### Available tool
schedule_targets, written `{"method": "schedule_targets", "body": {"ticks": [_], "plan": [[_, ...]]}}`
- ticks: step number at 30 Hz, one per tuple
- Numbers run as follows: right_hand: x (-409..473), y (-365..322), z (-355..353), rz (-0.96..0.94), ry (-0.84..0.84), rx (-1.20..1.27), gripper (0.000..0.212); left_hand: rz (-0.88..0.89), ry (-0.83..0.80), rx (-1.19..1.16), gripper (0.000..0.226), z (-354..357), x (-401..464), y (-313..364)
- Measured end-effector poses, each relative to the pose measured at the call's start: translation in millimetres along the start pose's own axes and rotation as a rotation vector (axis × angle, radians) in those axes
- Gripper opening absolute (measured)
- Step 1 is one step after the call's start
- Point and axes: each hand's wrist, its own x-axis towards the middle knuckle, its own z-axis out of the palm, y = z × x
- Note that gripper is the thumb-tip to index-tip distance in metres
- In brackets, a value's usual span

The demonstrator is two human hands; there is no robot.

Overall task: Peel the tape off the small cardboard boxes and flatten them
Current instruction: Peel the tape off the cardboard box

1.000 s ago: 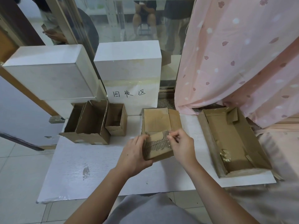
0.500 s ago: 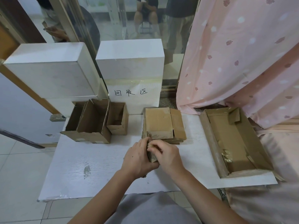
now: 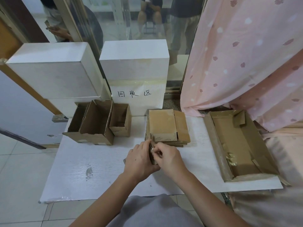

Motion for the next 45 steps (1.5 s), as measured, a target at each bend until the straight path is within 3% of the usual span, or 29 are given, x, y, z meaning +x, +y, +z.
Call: {"method": "schedule_targets", "body": {"ticks": [5,10,15,18,21,25,30,34,39,42,45], "plan": [[2.4,5.2,-6.8,-0.058,0.104,-0.114,0.008,0.026,-0.01,0.032,0.085,-1.9,-1.2,2.7],[4.6,9.3,-0.8,-0.184,-0.018,-0.178,0.026,-0.017,-0.001,0.008,0.078,-1.9,1.2,3.0],[4.7,7.2,-6.0,-0.227,-0.089,-0.134,0.025,-0.052,0.007,-0.001,0.072,3.5,-0.5,2.5],[0.4,5.9,-5.2,-0.175,-0.135,-0.038,0.025,-0.082,0.012,-0.024,0.084,-0.2,1.3,2.6],[0.9,9.1,2.8,-0.087,-0.028,0.055,0.022,-0.062,0.032,-0.024,0.085,-2.4,2.0,4.4],[1.5,7.0,0.6,0.12,0.031,0.239,0.044,-0.018,0.098,-0.033,0.087,-1.6,2.4,4.3],[-5.5,6.2,4.1,-0.046,0.13,0.04,0.027,0.018,0.177,-0.063,0.094,-7.6,-1.9,7.1],[-9.2,3.1,3.1,-0.049,0.244,0.103,0.008,0.023,0.206,-0.114,0.09,-10.9,-2.7,5.9],[-3.7,4.2,-5.7,0.004,0.356,0.348,0.012,-0.022,0.2,-0.207,0.087,-11.1,-9.6,4.8],[-4.3,6.8,1.4,-0.133,0.316,0.167,0.015,-0.016,0.213,-0.21,0.087,-8.7,-11.8,6.4],[-6.3,7.7,6.2,-0.18,0.233,0.138,0.026,-0.015,0.218,-0.231,0.084,-10.1,-12.4,7.5]]}}
